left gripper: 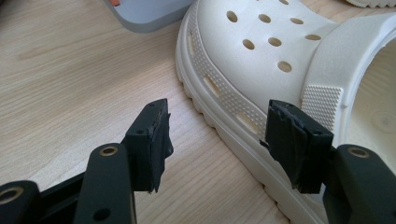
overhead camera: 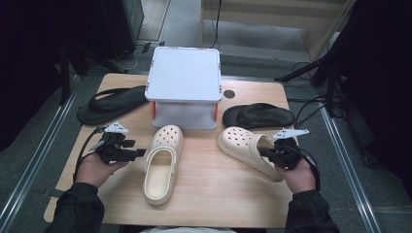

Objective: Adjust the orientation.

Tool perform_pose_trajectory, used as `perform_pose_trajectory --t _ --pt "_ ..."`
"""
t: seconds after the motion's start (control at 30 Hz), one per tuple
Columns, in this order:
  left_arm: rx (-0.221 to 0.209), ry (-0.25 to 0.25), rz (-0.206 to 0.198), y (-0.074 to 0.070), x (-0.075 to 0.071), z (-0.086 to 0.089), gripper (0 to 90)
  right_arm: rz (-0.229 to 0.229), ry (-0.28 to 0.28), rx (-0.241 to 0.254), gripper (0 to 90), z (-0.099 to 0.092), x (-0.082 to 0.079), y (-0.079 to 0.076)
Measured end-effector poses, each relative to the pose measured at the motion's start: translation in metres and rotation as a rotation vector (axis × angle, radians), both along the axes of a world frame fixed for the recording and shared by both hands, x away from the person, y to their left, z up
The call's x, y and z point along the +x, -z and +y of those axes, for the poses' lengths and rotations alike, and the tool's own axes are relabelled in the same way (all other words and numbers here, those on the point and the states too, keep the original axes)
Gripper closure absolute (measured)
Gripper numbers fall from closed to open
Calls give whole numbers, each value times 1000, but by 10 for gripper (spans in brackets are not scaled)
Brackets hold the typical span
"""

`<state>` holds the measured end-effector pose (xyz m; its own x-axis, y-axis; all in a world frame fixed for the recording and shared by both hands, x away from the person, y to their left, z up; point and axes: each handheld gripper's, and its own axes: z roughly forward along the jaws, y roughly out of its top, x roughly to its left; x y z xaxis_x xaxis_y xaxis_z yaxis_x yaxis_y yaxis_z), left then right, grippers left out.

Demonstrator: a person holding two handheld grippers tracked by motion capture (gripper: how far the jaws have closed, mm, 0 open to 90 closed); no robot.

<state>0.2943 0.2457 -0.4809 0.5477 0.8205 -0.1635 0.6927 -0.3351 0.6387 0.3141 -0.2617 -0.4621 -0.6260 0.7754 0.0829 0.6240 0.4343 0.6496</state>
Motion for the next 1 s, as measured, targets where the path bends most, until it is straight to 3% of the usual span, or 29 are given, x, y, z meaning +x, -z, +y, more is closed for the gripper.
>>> perform_pose_trajectory --t 0.4,0.67,0.8,1.0 --pt "1 0 -1 0 0 -1 404 19 -36 12 900 17 -5 0" --pt "0 4 -4 -1 0 -1 404 55 -46 51 900 30 -8 1" --pt "3 5 -4 -1 -1 -2 404 44 -42 52 900 37 -9 2" --pt "3 10 -8 -1 -1 -3 404 75 -25 113 900 42 -7 5"
